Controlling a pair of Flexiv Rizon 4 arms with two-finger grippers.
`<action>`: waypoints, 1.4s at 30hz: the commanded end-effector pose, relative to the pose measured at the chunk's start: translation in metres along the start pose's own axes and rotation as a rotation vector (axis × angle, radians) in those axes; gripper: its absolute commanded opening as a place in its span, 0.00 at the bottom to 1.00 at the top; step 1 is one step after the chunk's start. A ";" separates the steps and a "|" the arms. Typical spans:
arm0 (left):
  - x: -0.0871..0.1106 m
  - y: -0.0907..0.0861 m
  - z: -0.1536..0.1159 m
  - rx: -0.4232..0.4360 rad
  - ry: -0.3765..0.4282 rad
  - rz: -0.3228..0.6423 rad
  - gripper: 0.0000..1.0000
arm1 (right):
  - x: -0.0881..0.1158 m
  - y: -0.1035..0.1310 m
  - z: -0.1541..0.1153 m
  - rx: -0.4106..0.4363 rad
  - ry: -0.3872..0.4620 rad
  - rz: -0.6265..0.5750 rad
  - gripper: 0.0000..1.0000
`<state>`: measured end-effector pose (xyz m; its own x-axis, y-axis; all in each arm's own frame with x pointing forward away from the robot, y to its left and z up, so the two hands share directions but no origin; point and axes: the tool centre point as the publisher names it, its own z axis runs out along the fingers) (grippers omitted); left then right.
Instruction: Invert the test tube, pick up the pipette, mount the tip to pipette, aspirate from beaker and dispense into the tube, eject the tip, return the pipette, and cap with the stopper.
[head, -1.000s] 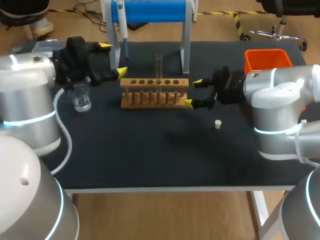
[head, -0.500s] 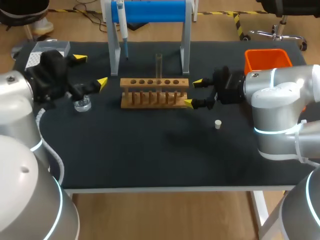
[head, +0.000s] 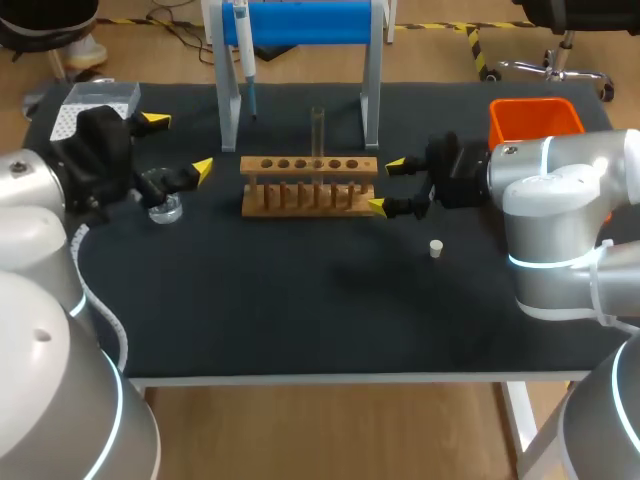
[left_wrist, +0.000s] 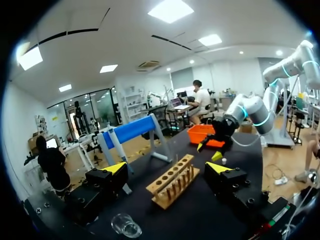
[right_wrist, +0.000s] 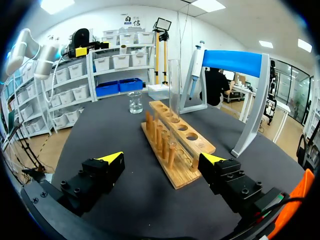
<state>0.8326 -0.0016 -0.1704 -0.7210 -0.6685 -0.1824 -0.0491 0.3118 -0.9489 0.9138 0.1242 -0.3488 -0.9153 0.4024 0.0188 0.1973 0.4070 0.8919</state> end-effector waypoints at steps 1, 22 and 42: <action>0.000 0.000 0.001 -0.001 0.000 -0.001 1.00 | -0.001 0.000 -0.001 0.001 0.002 0.000 1.00; -0.147 0.079 -0.054 -0.179 -0.339 -0.132 1.00 | -0.001 0.000 -0.001 0.001 0.002 0.000 1.00; -0.243 0.133 -0.054 -0.256 -0.469 -0.216 1.00 | -0.001 0.000 -0.001 0.001 0.002 0.000 1.00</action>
<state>0.9498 0.2368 -0.2362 -0.2970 -0.9441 -0.1429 -0.3529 0.2476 -0.9023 0.9138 0.1242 -0.3488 -0.9153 0.4024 0.0188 0.1973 0.4071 0.8918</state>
